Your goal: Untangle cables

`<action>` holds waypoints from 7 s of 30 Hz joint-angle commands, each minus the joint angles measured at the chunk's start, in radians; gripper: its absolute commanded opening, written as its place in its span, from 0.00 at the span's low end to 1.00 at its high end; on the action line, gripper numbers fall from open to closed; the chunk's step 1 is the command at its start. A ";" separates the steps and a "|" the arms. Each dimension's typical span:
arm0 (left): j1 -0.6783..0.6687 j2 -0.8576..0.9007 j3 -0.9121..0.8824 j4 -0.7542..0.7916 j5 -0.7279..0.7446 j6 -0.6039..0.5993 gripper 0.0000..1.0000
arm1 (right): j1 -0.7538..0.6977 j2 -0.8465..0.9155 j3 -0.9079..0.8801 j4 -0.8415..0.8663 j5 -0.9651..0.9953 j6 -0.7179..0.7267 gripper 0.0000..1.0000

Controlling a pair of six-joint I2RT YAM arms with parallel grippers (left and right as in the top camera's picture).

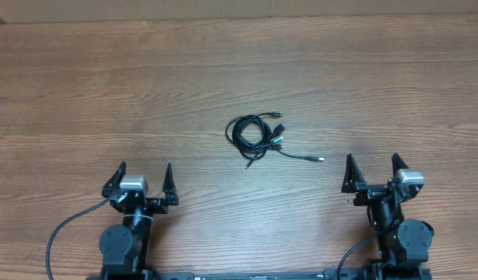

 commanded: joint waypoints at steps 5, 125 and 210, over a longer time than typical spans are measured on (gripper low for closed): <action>0.011 -0.007 -0.003 -0.002 0.001 0.014 1.00 | -0.007 -0.008 -0.010 0.007 -0.006 -0.003 1.00; 0.010 1.128 1.192 -0.904 0.340 -0.266 1.00 | -0.007 0.930 1.031 -0.858 -0.169 0.079 1.00; -0.481 1.881 1.707 -0.900 0.311 -0.415 0.04 | 0.098 1.118 1.031 -0.767 -0.465 0.024 0.91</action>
